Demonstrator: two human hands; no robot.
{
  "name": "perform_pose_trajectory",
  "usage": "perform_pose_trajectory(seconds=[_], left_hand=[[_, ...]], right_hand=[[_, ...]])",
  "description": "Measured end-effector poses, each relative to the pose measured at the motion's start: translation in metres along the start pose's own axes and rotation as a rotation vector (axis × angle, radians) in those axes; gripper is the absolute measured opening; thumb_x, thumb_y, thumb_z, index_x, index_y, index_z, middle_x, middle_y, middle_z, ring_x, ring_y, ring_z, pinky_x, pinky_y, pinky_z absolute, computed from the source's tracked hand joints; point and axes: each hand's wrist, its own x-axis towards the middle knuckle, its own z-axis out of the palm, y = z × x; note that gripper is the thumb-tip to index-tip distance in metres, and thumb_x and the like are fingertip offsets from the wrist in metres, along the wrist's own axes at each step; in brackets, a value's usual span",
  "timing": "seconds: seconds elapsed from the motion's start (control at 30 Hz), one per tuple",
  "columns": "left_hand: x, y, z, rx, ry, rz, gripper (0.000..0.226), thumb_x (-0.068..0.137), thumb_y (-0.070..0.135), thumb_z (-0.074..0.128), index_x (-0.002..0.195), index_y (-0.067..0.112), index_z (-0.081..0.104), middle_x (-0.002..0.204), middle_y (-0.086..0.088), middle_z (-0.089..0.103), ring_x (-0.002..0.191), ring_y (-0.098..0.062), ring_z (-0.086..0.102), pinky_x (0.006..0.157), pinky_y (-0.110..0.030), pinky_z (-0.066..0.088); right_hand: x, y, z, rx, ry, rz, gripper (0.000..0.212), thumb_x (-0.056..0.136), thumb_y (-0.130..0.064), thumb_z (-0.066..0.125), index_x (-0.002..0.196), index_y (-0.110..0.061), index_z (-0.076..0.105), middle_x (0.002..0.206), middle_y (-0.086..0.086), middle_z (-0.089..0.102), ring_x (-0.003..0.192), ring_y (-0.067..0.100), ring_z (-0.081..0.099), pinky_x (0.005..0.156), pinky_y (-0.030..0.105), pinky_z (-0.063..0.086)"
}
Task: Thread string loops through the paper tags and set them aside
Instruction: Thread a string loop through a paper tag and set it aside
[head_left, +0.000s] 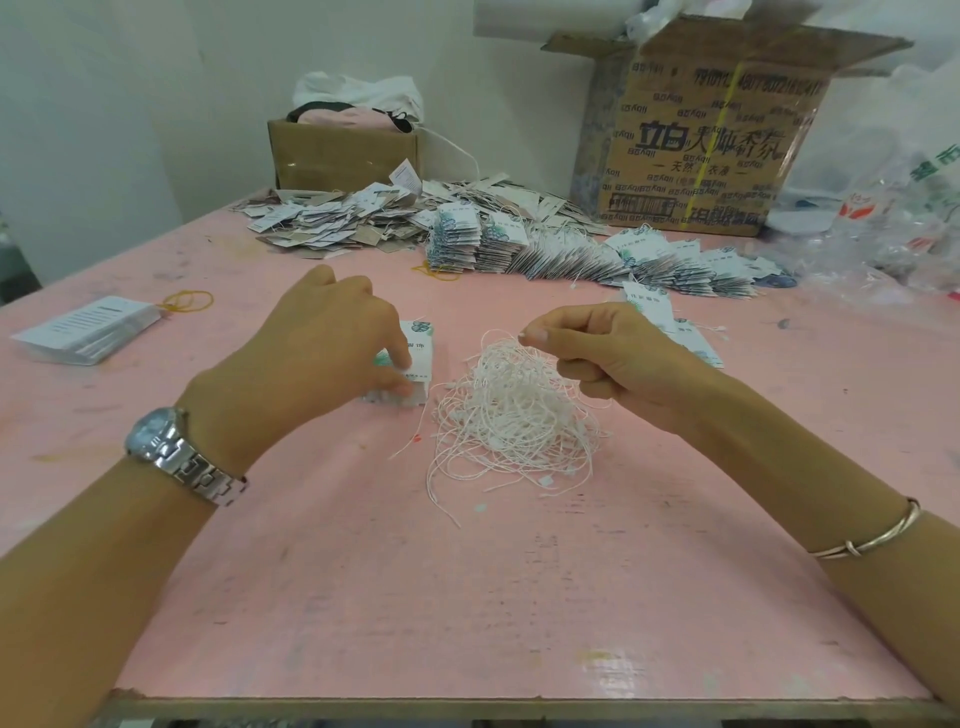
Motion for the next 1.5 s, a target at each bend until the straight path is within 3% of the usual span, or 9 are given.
perform_pose_trajectory(seconds=[0.27, 0.4, 0.6, 0.7, 0.8, 1.0, 1.27, 1.4, 1.5], left_hand=[[-0.005, 0.010, -0.008, -0.126, 0.391, 0.057, 0.023, 0.093, 0.045, 0.058, 0.102, 0.032, 0.075, 0.108, 0.007, 0.071, 0.096, -0.021, 0.055, 0.078, -0.034, 0.024], [-0.012, 0.025, -0.014, -0.157, 0.768, 0.217, 0.019, 0.092, 0.027, 0.066, 0.081, 0.015, 0.076, 0.085, 0.000, 0.072, 0.077, -0.026, 0.061, 0.074, -0.036, 0.030], [-0.010, 0.051, -0.008, -0.048, 0.943, 0.408, 0.021, 0.092, 0.018, 0.067, 0.072, 0.015, 0.072, 0.079, 0.003, 0.071, 0.069, -0.023, 0.063, 0.067, -0.035, 0.033], [-0.010, 0.052, -0.004, -0.056, 0.868, 0.485, 0.020, 0.092, 0.030, 0.070, 0.077, 0.017, 0.074, 0.085, 0.005, 0.072, 0.073, -0.022, 0.064, 0.069, -0.033, 0.032], [-0.007, 0.040, -0.004, -0.110, 0.764, 0.419, 0.037, 0.089, 0.052, 0.064, 0.090, 0.017, 0.076, 0.094, 0.001, 0.073, 0.079, -0.022, 0.064, 0.074, -0.034, 0.031], [-0.001, -0.029, 0.010, -0.171, 0.577, -0.197, 0.040, 0.096, 0.048, 0.051, 0.106, 0.016, 0.073, 0.105, -0.009, 0.072, 0.099, -0.030, 0.059, 0.089, -0.043, 0.034], [-0.003, -0.076, 0.048, -0.245, 0.159, -0.574, 0.053, 0.090, 0.061, 0.051, 0.083, 0.014, 0.075, 0.076, -0.006, 0.068, 0.067, -0.022, 0.051, 0.095, -0.043, 0.028], [-0.001, -0.083, 0.055, -0.323, 0.018, -0.654, 0.065, 0.082, 0.073, 0.050, 0.063, 0.013, 0.068, 0.054, -0.002, 0.057, 0.057, -0.019, 0.053, 0.081, -0.039, 0.035], [0.002, -0.090, 0.060, -0.394, -0.097, -0.678, 0.070, 0.080, 0.075, 0.053, 0.085, 0.009, 0.074, 0.071, -0.009, 0.067, 0.068, -0.025, 0.061, 0.066, -0.031, 0.043]], right_hand=[[0.000, 0.004, 0.003, 0.056, 0.069, 0.001, 0.009, 0.095, -0.023, 0.061, 0.090, -0.015, 0.063, 0.063, -0.006, 0.055, 0.045, 0.006, 0.024, 0.039, 0.014, 0.021], [0.000, 0.004, 0.006, 0.109, 0.115, -0.031, 0.009, 0.094, -0.024, 0.061, 0.092, -0.015, 0.061, 0.081, 0.004, 0.070, 0.043, 0.008, 0.021, 0.041, 0.016, 0.019], [0.001, 0.008, 0.003, 0.144, 0.155, -0.053, 0.007, 0.089, -0.025, 0.066, 0.087, -0.019, 0.065, 0.083, -0.003, 0.072, 0.043, 0.006, 0.025, 0.043, 0.016, 0.022], [0.003, 0.011, 0.004, 0.111, 0.186, -0.077, 0.012, 0.085, -0.023, 0.069, 0.087, -0.012, 0.070, 0.058, -0.008, 0.054, 0.044, 0.007, 0.025, 0.042, 0.016, 0.022], [0.005, 0.012, 0.004, 0.147, 0.258, -0.058, 0.013, 0.078, -0.024, 0.073, 0.083, -0.011, 0.073, 0.069, 0.007, 0.044, 0.044, 0.008, 0.023, 0.041, 0.017, 0.022], [0.006, 0.013, -0.001, 0.166, 0.318, -0.039, 0.008, 0.087, -0.015, 0.071, 0.081, -0.011, 0.074, 0.061, -0.001, 0.045, 0.043, 0.007, 0.024, 0.040, 0.017, 0.023], [0.007, 0.015, 0.001, 0.139, 0.289, -0.015, 0.011, 0.085, -0.019, 0.072, 0.086, -0.009, 0.073, 0.054, -0.007, 0.043, 0.043, 0.008, 0.022, 0.039, 0.017, 0.022], [0.006, 0.014, 0.002, 0.143, 0.291, -0.010, 0.010, 0.085, -0.017, 0.071, 0.086, -0.008, 0.074, 0.060, -0.004, 0.053, 0.043, 0.007, 0.023, 0.039, 0.017, 0.023], [0.006, 0.014, 0.002, 0.148, 0.291, -0.010, 0.008, 0.085, -0.017, 0.072, 0.083, -0.009, 0.074, 0.064, 0.000, 0.055, 0.042, 0.007, 0.024, 0.039, 0.017, 0.023]])
